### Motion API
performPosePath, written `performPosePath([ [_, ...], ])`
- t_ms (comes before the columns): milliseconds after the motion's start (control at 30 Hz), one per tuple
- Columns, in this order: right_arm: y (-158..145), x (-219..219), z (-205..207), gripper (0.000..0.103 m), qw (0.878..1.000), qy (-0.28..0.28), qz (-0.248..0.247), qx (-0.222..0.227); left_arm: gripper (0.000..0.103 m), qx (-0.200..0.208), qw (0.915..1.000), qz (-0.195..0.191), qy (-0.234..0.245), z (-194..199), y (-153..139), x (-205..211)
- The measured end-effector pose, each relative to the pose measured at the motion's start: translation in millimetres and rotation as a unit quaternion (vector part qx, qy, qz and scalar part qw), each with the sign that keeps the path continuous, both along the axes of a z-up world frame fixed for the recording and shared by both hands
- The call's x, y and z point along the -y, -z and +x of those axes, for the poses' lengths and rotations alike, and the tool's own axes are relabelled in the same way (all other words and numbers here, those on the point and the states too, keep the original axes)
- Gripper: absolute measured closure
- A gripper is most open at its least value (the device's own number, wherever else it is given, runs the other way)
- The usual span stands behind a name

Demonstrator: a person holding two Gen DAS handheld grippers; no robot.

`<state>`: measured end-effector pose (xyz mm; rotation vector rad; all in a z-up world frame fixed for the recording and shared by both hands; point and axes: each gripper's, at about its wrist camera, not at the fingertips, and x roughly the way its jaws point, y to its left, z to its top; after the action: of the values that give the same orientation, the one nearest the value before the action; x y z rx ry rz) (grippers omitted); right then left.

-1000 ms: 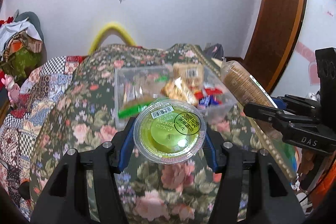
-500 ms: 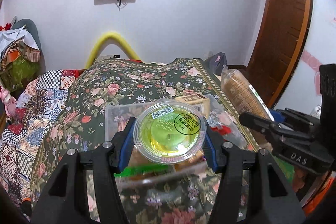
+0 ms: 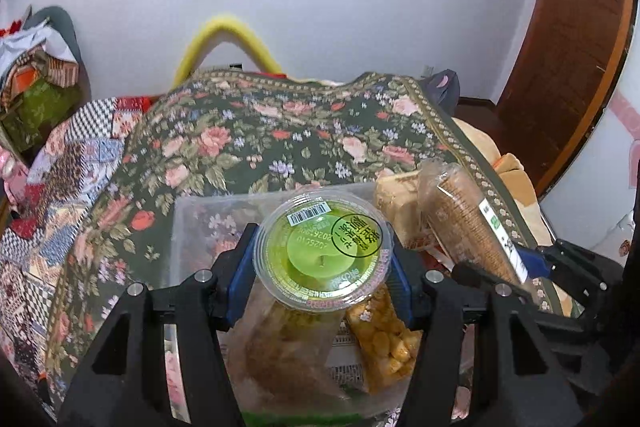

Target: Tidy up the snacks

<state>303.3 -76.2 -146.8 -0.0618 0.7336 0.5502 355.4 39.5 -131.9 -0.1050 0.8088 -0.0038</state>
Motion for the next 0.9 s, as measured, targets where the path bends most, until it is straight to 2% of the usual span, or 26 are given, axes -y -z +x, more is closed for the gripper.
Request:
performPosePath([
  [167, 2.0, 4.8, -2.8, 0.065, 1.000, 0.001, 0.003, -0.005, 0.044, -0.020, 0.9998, -0.006, 0.002, -0.4, 8.3, 0.2],
  [367, -20.3, 14.1, -16.5, 0.064, 1.000, 0.007, 0.005, 0.011, 0.044, -0.014, 0.9996, -0.023, 0.013, -20.2, -6.5, 0.2],
  [467, -35.4, 19.4, -27.8, 0.062, 1.000, 0.011, 0.010, 0.025, 0.044, 0.000, 0.9997, -0.019, 0.018, -36.9, -24.5, 3.2],
  [533, -48.8, 25.6, -38.5, 0.058, 0.999, 0.013, 0.020, 0.035, 0.041, 0.009, 0.9997, -0.012, 0.021, -44.5, -35.9, 6.2],
  [600, -62.1, 32.8, -50.6, 0.053, 0.998, 0.019, 0.031, 0.049, 0.029, 0.020, 0.9995, -0.007, 0.022, -50.0, -46.9, 7.4],
  [667, -73.0, 38.0, -61.3, 0.049, 0.997, 0.024, 0.035, 0.060, 0.028, 0.031, 0.9993, -0.003, 0.022, -55.0, -57.0, 7.6],
  [900, -92.6, 41.7, -84.0, 0.048, 0.996, 0.025, 0.029, 0.081, 0.028, 0.095, 0.9954, 0.003, 0.008, -99.5, -99.1, 4.5],
])
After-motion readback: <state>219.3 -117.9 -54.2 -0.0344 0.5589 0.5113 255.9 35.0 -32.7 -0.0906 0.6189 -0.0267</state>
